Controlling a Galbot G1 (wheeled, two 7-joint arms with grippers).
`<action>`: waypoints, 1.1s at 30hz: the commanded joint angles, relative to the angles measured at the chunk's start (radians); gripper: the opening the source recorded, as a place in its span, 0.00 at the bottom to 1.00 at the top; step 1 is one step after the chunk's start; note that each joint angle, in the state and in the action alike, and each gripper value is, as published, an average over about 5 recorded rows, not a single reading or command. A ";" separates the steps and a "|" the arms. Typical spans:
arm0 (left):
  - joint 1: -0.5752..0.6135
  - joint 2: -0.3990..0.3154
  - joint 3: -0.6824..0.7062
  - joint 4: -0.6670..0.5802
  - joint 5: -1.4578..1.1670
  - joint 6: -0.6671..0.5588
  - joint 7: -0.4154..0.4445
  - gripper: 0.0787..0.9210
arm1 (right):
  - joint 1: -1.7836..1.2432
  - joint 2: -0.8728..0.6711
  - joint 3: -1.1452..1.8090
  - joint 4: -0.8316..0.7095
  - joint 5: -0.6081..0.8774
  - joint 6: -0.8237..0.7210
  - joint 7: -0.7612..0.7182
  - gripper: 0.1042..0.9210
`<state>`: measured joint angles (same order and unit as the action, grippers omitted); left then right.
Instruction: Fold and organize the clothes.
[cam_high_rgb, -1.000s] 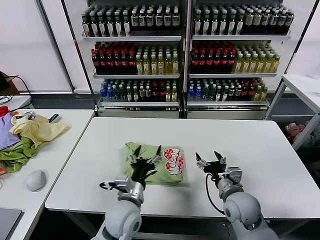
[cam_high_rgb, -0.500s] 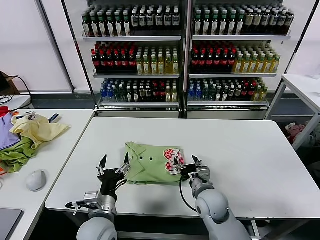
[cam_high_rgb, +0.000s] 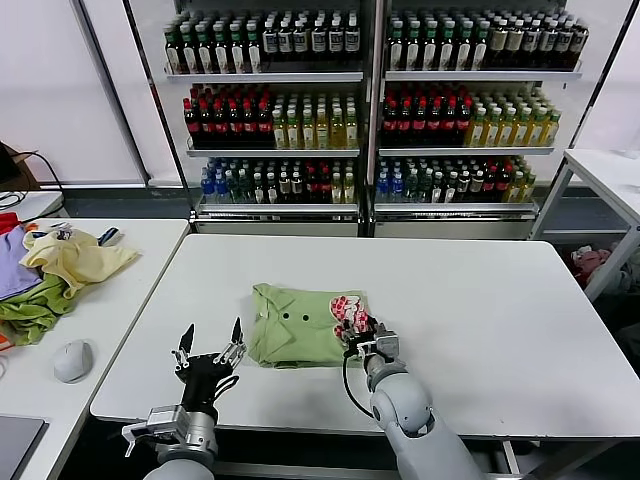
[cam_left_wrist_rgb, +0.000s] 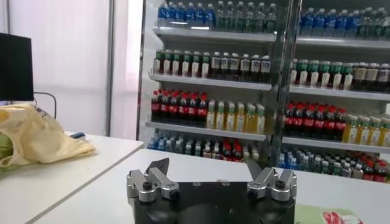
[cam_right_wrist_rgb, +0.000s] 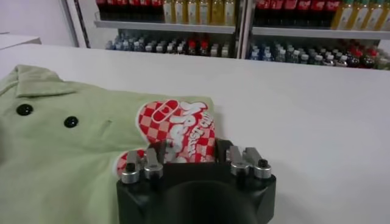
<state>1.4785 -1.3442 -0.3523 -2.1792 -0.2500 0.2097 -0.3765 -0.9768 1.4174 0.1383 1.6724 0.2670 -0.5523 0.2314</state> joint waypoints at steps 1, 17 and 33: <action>0.040 0.000 -0.013 -0.023 0.014 -0.006 -0.001 0.88 | 0.028 -0.028 0.018 -0.040 -0.003 0.011 0.003 0.50; 0.050 -0.016 0.002 -0.020 0.040 -0.006 0.005 0.88 | 0.104 -0.166 0.139 -0.101 -0.032 0.078 -0.027 0.03; 0.062 -0.012 0.001 -0.036 0.040 -0.008 0.013 0.88 | -0.139 -0.163 0.257 0.114 -0.162 0.339 -0.072 0.33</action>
<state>1.5360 -1.3582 -0.3504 -2.2073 -0.2094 0.2033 -0.3659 -0.9807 1.2715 0.3197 1.6540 0.1602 -0.4106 0.1810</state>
